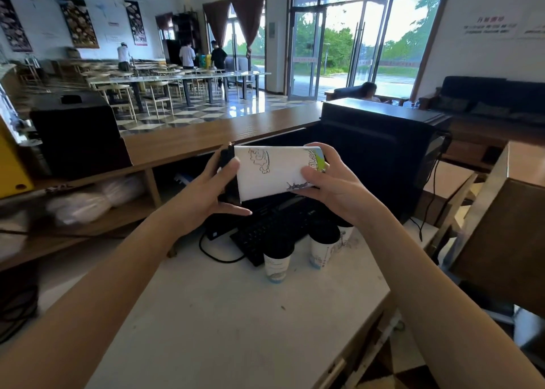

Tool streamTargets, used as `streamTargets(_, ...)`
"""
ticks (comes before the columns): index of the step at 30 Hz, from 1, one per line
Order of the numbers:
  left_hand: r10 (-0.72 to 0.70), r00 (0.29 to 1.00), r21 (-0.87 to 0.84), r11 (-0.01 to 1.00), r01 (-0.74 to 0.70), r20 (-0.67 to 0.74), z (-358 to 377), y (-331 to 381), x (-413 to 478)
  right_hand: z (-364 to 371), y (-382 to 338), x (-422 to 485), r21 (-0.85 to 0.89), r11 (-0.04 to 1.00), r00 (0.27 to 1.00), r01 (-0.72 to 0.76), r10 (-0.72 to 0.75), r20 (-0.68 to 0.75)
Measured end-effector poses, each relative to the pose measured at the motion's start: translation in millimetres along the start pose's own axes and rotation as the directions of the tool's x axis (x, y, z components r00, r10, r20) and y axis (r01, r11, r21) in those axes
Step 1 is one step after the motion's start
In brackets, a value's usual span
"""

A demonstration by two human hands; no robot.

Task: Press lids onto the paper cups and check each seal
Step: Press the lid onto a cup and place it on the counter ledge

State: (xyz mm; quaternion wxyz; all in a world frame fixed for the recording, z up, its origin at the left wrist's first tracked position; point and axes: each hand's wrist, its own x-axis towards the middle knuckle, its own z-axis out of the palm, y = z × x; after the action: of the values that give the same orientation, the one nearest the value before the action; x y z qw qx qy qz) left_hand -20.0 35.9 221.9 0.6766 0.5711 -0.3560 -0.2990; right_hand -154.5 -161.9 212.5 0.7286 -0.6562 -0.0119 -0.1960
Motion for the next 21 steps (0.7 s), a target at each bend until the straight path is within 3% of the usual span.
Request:
streamTargets(2, -0.064, 0.998, -0.057, 0.996, 0.062, -0.025, 2.3, 1.9, -0.1, -2.5, -0.8, -0.1, 0.012, 1.000, 0.998, 0.006, -0.007, 0.055)
streamTargets(5, -0.029, 0.995, -0.026, 0.999, 0.026, -0.092, 8.2, -1.2, -2.7, -0.9, 8.9, 0.2, 0.185, 0.983, 0.999, -0.007, -0.001, 0.046)
streamTargets(9, 0.082, 0.980, 0.098, 0.993, -0.065, -0.183, 24.1, -12.6, -8.5, 11.9, 39.1, -0.4, 0.514, 0.857, 0.999, -0.044, 0.042, 0.016)
streamTargets(12, 0.123, 0.970, 0.141, 0.986, -0.095, -0.212, 31.7, -20.3, -7.6, 22.7, 41.2, 4.9, 0.617, 0.787, 0.999, 0.004, 0.019, -0.030)
streamTargets(13, 0.124, 0.967, 0.142, 0.985, -0.094, -0.221, 31.0, -20.7, -5.4, 24.4, 36.2, 8.5, 0.619, 0.785, 0.998, 0.028, 0.010, -0.058)
streamTargets(15, 0.174, 0.957, 0.307, 0.947, -0.097, -0.232, 26.0, -20.3, 1.8, 25.0, 21.7, 18.3, 0.574, 0.817, 0.994, 0.061, 0.003, -0.111)
streamTargets(18, 0.188, 0.959, 0.562, 0.826, -0.038, -0.211, 16.9, -22.2, 20.4, 22.0, -2.0, 36.7, 0.372, 0.926, 0.984, 0.069, -0.002, -0.178)
streamTargets(21, 0.190, 0.974, 0.627, 0.776, -0.070, -0.126, 17.0, -22.3, 43.3, 17.0, -17.2, 55.2, 0.153, 0.988, 0.977, 0.030, 0.003, -0.212)
